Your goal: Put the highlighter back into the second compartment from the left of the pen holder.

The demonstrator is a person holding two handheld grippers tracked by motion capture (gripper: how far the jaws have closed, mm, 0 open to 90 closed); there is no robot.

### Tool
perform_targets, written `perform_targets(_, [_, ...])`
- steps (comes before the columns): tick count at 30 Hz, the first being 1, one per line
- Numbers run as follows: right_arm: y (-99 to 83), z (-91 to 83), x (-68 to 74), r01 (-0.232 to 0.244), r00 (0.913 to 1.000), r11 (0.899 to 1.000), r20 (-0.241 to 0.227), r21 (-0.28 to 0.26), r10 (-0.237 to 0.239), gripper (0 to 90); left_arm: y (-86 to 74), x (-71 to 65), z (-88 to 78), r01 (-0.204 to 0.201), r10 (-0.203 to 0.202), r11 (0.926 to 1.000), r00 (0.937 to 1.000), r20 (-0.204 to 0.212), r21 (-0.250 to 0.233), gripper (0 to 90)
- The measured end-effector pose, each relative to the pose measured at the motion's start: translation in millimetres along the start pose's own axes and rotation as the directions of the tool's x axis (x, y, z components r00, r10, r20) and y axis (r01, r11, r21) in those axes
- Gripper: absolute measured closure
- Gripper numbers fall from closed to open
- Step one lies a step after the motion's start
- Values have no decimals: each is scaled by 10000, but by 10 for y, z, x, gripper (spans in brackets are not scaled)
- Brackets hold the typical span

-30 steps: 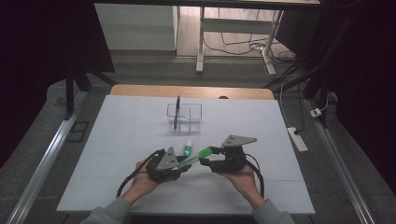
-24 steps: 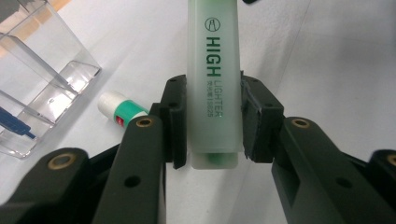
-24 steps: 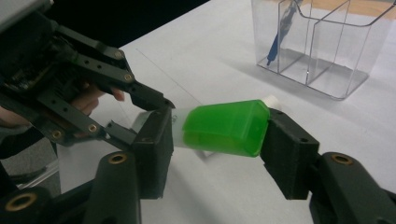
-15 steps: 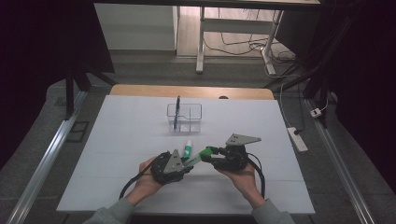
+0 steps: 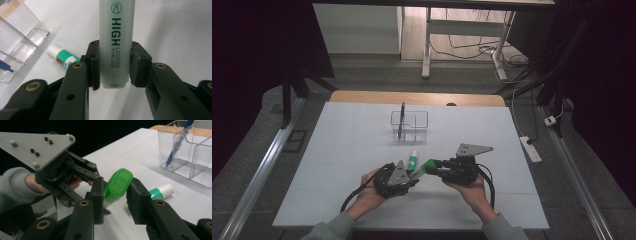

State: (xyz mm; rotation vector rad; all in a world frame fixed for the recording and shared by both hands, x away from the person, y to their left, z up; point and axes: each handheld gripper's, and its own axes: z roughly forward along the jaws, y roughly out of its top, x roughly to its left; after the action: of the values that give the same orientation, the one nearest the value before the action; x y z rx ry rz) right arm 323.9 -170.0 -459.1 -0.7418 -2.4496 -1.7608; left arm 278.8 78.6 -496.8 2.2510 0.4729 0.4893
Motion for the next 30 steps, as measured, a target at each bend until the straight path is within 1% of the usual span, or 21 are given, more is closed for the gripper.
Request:
perform_targets(5, [8,-11,4,-132,9993,9997,-359,-218,125,692,5,-5,-23,-46,46,9999,10000,-23,-120,647])
perform_targets(9, [9,-13,8,-85,9991,9995,-425,-296,73,698,5,-6,-24,-54,53,9999,10000,-57,-151,643])
perform_targets(11, [10,-13,12,-66,9989,9993,-466,-355,49,728,5,-4,-25,-8,7,9998,10000,-38,-205,640])
perform_targets(12, [8,-17,19,29,9991,9992,-416,-400,-46,746,4,3,-29,70,-69,9997,10000,24,-252,645])
perform_targets(14, [12,-21,23,38,9990,9990,-436,-456,-58,747,1,12,-33,170,-168,9993,9998,88,-336,645])
perform_targets(18, [13,-29,21,69,9989,9986,-459,-522,-93,747,2,15,-42,179,-177,9990,9998,45,-401,643])
perform_targets(22, [18,-49,24,149,9993,9978,-321,-646,-171,747,-2,30,-56,295,-291,9985,9995,95,-454,605])
perform_targets(26, [23,-87,9,141,9998,9963,-124,-844,-152,747,-8,50,-82,468,-460,9973,9988,157,-563,567])
perform_targets(30, [28,-129,-8,162,9999,9950,50,-990,-158,747,-17,71,-135,656,-649,9955,9978,134,-686,499])
